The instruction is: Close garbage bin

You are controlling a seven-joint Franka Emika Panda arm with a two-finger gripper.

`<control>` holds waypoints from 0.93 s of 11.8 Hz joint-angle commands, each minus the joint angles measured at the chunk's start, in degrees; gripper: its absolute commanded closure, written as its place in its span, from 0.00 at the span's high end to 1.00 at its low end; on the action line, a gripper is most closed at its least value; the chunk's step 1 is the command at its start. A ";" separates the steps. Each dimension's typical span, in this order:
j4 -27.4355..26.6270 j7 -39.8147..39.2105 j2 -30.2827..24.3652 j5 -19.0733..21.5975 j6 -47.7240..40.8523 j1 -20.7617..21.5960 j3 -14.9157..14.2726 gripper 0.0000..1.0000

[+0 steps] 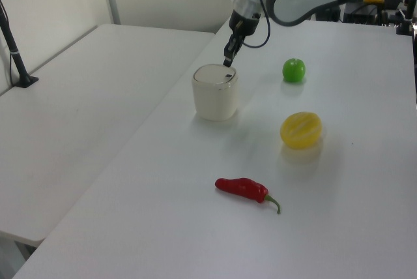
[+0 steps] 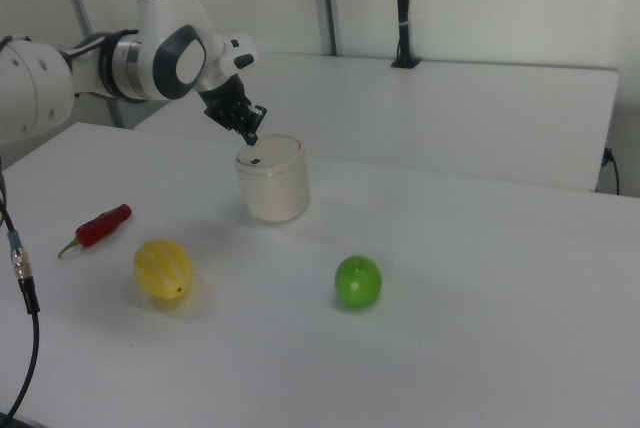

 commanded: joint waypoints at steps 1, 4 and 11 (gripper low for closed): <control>-2.44 0.16 -7.86 -0.04 -8.94 0.20 -0.42 0.00; -2.70 -0.28 -12.70 -0.04 -21.42 -0.06 -0.69 0.00; -14.20 -1.51 -28.17 -0.66 -34.82 -1.73 -1.04 0.07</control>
